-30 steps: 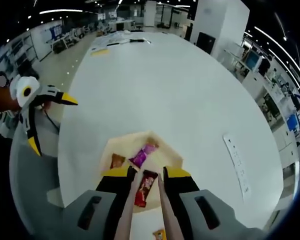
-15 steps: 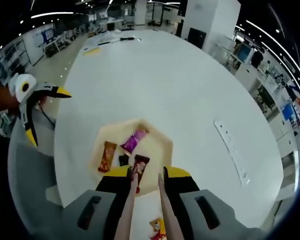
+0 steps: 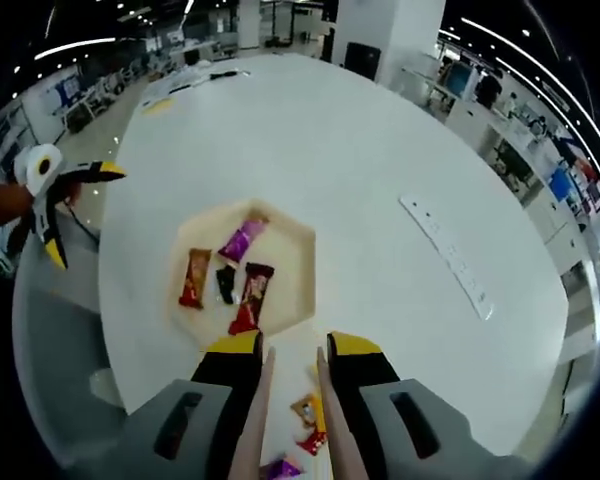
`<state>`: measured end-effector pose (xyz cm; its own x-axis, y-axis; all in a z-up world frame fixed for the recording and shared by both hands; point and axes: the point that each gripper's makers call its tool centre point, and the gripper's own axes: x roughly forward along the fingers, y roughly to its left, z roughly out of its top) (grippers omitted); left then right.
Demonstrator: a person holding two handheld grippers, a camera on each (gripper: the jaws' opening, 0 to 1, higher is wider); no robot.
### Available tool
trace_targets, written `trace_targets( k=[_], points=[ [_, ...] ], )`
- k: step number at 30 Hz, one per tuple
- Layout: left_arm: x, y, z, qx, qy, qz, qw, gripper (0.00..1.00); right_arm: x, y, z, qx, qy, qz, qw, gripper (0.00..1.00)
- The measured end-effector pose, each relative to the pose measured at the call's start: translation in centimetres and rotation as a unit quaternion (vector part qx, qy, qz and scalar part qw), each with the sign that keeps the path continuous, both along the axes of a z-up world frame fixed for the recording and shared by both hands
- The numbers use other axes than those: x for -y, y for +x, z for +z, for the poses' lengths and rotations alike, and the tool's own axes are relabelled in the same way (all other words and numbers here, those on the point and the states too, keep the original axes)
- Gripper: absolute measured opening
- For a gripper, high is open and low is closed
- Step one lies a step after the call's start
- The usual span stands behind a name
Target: Place the target food into the container with the food tongs after gripping and lifting it, then release it inside without dropping or visibly crushing the food.
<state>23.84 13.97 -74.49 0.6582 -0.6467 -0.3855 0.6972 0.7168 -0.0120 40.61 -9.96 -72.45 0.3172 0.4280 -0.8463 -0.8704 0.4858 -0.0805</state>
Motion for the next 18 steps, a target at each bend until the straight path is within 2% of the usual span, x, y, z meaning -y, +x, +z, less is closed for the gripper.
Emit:
trace_targets(
  k=[18],
  points=[
    [0.1, -0.1, -0.1, -0.002, 0.003, -0.001, 1.0000, 0.99, 7.0, -1.2, -1.8, -0.006, -0.010, -0.056, 0.9984, 0.25]
  ],
)
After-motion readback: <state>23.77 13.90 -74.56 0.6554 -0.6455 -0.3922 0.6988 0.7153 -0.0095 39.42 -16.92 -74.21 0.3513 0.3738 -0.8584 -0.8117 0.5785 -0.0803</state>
